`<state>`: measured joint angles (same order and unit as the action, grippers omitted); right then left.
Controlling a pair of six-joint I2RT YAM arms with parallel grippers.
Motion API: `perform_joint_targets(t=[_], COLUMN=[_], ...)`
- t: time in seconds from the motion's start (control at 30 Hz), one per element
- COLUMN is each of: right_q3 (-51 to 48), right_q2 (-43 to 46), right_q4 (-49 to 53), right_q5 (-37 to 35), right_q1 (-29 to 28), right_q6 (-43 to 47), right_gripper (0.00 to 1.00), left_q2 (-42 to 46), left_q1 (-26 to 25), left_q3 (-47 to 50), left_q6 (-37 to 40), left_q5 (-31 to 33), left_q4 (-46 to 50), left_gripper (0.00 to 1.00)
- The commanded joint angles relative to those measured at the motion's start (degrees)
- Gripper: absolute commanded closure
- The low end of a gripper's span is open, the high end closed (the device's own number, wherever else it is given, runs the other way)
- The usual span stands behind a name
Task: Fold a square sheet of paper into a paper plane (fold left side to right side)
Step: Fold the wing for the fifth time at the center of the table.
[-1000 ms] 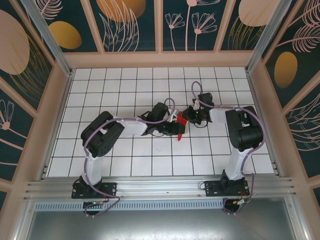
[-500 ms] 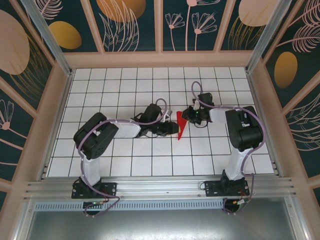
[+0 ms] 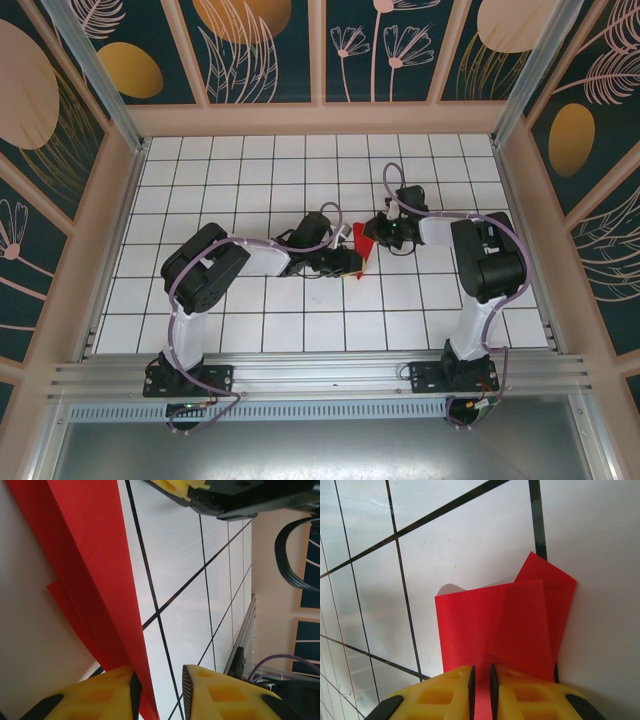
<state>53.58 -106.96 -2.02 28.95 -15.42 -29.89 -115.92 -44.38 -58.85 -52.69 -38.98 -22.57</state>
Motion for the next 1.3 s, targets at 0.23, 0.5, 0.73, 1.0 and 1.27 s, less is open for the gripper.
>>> perform_joint_targets(t=[0.23, 0.5, 0.73, 1.0, 1.27], right_q3=[-1.3, -1.9, -3.3, -5.0, -5.8], right_q2=[-3.2, -3.4, -0.5, 0.9, 3.8], right_q4=[4.3, 3.3, -2.5, -4.9, -7.4], right_q5=[-3.4, -2.5, 2.5, 2.8, 3.9], right_q1=[0.1, 0.3, 1.2, 1.1, 1.0], right_q6=[1.1, 0.6, -0.1, -2.5, -2.8], right_gripper=[0.81, 0.81, 0.81, 0.81, 0.80], left_q2=[-0.4, -0.6, 0.8, 5.4, 10.6], left_q1=[-0.4, -0.8, -1.0, -1.0, 2.8], left_q3=[-0.9, -1.1, -1.1, -1.5, 1.5], left_q6=[0.9, 3.4, 7.3, 14.0, 11.6], left_q5=[-0.9, -0.9, 2.2, 6.3, 6.0], left_q4=[-0.4, 3.0, 8.4, 14.5, 10.6], left_gripper=[0.79, 0.90, 0.87, 0.71, 0.36])
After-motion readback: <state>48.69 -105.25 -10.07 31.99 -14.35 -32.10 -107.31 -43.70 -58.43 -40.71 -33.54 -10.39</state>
